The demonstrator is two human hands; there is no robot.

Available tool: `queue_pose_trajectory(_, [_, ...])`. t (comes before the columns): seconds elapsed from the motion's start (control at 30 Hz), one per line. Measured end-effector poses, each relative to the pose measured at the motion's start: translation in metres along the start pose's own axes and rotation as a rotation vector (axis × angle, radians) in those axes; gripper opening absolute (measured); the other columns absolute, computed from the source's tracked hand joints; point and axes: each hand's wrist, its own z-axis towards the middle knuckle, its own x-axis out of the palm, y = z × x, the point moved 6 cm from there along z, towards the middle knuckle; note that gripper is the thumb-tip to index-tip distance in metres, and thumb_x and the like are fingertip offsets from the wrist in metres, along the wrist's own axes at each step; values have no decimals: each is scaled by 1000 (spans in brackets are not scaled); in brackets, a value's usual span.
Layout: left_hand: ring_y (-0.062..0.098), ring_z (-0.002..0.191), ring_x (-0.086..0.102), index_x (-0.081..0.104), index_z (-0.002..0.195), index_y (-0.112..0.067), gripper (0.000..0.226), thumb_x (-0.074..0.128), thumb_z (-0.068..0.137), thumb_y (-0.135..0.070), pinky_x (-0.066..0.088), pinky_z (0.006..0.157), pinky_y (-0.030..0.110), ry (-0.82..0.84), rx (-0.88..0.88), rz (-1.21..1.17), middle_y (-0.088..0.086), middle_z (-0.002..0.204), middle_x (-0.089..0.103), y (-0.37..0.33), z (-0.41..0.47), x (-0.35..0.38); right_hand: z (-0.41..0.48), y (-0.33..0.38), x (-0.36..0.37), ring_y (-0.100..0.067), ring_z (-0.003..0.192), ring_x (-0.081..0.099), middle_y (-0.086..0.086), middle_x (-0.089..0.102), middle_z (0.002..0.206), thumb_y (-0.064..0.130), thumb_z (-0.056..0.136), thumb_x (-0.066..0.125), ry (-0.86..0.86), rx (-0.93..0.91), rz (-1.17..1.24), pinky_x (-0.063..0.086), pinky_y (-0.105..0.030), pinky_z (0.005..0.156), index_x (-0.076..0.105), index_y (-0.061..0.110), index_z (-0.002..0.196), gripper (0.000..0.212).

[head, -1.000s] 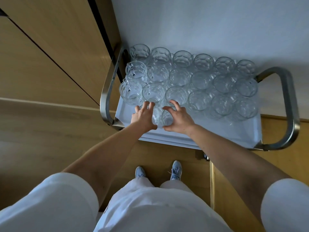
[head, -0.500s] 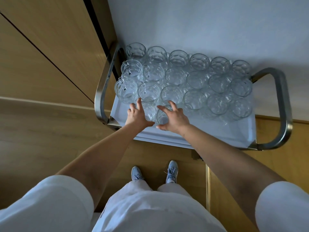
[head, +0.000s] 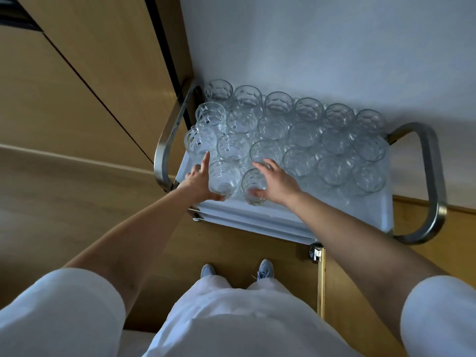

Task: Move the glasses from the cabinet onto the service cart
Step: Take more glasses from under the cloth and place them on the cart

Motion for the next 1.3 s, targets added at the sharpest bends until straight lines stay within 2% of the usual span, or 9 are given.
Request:
queue_pose_trajectory(0.1, [39,135,32,-22,148,-28,132,84,69,-34,33,108,48,30,-41,20,18,148,27,12,-11,-2,-1,3,-12,-21,116,54,-3,41,142,53,94,43,-228,-17,54,51,-32,78,42,19,139,56])
queue_pose_trajectory(0.2, [38,134,33,-19,148,-32,119,75,78,-13,38,105,46,11,-62,16,14,147,29,19,-21,-6,5,9,-12,-24,118,52,-6,48,135,41,98,41,-292,-38,79,48,-37,89,48,15,133,43])
queue_pose_trajectory(0.33, [35,131,35,-7,151,-32,99,52,82,5,42,97,40,-100,-84,27,8,148,27,13,-29,-22,14,23,-14,-27,129,42,-5,39,145,40,97,44,-213,-109,41,40,-47,102,43,19,138,47])
queue_pose_trajectory(0.53, [31,137,31,25,147,-27,66,56,90,-17,37,107,45,-212,-5,38,5,153,26,-30,-22,-57,17,9,-26,-30,141,22,-3,11,158,42,91,56,-76,-119,28,29,-47,112,28,25,147,65])
queue_pose_trajectory(0.63, [29,139,26,28,146,-25,61,54,91,-22,31,111,44,-198,95,106,3,153,25,-62,-6,-67,15,-14,-47,-28,143,21,-9,16,157,36,88,61,-166,-72,65,25,-39,116,31,21,147,67])
queue_pose_trajectory(0.8, [28,140,24,31,146,-23,59,53,91,-22,22,112,42,-174,302,230,4,153,25,-122,21,-64,-23,-75,-61,-29,138,32,-15,31,150,22,87,63,-359,143,217,30,-34,111,41,11,140,58])
queue_pose_trajectory(0.97, [30,136,30,39,142,-21,56,56,88,-21,23,111,41,-128,577,310,5,149,32,-212,41,-48,-85,-131,-66,-26,139,30,-14,35,147,20,89,61,-551,366,349,32,-33,109,43,8,138,54])
queue_pose_trajectory(1.2, [31,138,29,39,141,-21,57,58,88,-27,22,112,43,-13,944,404,6,150,32,-372,1,39,-202,-223,-83,-35,127,44,-21,46,136,23,81,64,-743,621,342,38,-43,106,51,5,129,54])
queue_pose_trajectory(1.3, [28,140,24,38,142,-22,56,57,89,-27,20,114,41,8,1112,476,4,150,33,-429,-38,81,-261,-262,-79,-32,132,35,-16,41,139,21,85,64,-766,728,315,31,-44,111,47,9,134,53])
